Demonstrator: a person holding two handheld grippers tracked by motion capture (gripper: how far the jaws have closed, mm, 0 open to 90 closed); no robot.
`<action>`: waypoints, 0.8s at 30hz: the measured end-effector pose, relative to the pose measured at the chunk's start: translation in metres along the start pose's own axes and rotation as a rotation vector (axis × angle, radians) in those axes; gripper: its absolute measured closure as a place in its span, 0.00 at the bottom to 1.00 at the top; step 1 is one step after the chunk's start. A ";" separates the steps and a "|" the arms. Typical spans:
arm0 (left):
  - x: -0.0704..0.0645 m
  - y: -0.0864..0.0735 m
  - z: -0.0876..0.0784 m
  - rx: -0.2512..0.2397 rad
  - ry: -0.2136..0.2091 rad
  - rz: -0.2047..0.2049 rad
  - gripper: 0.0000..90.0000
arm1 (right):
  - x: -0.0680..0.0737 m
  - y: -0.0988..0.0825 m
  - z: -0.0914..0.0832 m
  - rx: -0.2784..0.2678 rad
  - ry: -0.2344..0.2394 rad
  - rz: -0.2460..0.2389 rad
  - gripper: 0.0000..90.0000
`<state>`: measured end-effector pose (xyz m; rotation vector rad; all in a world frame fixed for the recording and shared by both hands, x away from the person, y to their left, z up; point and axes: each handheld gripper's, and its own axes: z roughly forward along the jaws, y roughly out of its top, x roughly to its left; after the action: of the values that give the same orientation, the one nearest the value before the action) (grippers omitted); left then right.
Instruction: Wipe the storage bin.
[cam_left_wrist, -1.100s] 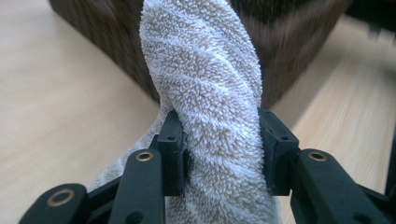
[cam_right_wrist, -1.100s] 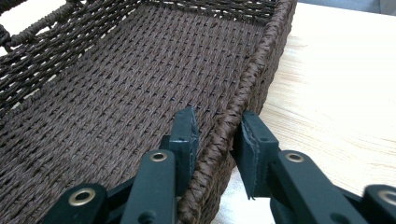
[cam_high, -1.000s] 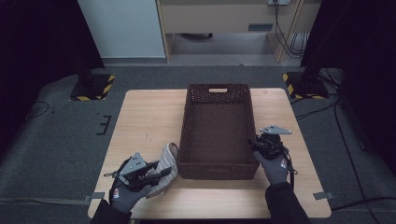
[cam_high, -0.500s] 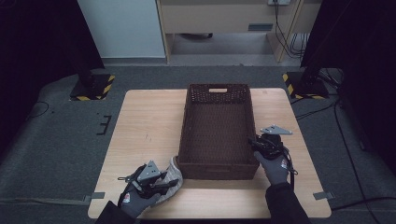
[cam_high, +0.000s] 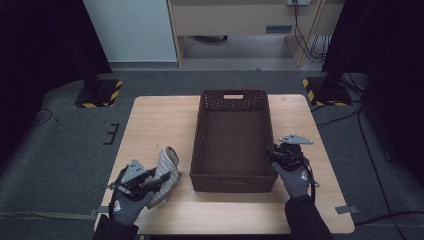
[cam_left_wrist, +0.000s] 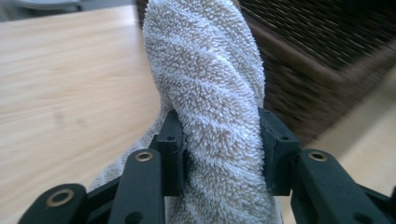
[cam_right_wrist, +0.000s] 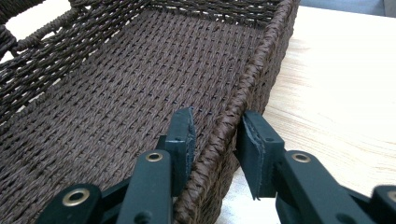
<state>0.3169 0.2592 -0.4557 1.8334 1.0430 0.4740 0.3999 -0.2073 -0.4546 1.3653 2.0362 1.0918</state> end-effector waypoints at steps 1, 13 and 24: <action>0.004 0.002 0.000 -0.008 0.017 -0.013 0.64 | 0.000 0.000 0.000 0.000 -0.001 -0.004 0.73; 0.052 0.020 -0.004 -0.043 0.212 -0.134 0.64 | 0.000 0.001 0.000 0.006 -0.004 -0.014 0.70; 0.077 -0.001 0.014 0.067 0.310 -0.114 0.64 | -0.002 -0.002 0.000 -0.014 -0.005 -0.011 0.65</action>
<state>0.3694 0.3150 -0.4717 1.7827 1.3793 0.6760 0.3995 -0.2097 -0.4559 1.3468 2.0266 1.0954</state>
